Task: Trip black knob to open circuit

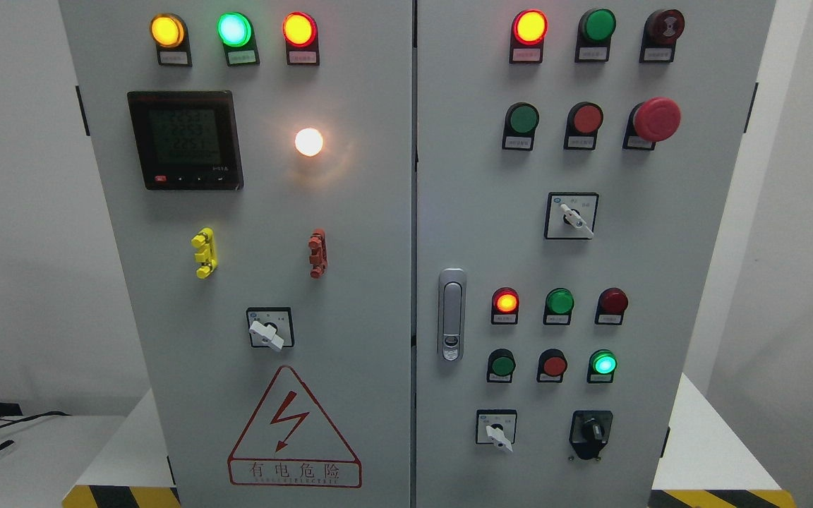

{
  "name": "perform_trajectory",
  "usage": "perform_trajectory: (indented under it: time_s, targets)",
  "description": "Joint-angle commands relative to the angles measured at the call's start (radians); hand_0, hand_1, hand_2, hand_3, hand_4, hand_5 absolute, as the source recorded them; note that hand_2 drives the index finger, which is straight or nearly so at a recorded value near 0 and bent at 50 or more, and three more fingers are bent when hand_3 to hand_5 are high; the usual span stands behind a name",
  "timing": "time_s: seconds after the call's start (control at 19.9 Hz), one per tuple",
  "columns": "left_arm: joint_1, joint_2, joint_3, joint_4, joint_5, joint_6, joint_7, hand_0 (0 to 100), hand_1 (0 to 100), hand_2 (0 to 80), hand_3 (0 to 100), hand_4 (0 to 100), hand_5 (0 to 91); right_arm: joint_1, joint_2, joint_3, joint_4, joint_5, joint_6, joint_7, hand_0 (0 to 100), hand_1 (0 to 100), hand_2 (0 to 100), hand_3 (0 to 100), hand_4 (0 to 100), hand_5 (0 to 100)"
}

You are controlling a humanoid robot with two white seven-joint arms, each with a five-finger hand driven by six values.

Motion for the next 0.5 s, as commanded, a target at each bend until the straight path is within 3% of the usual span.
perform_trajectory:
  time_s: [0.0, 0.45]
  targets:
    - [0.000, 0.000, 0.000, 0.000, -0.031, 0.001, 0.001, 12, 39, 0.0, 0, 0, 0.0, 0.009, -0.002, -0.020, -0.026, -0.005, 0.000, 0.001, 0, 0, 17, 30, 24, 24]
    - [0.000, 0.000, 0.000, 0.000, -0.031, 0.001, 0.001, 12, 39, 0.0, 0, 0, 0.0, 0.009, -0.002, -0.016, -0.025, -0.005, 0.000, 0.001, 0, 0, 17, 30, 24, 24]
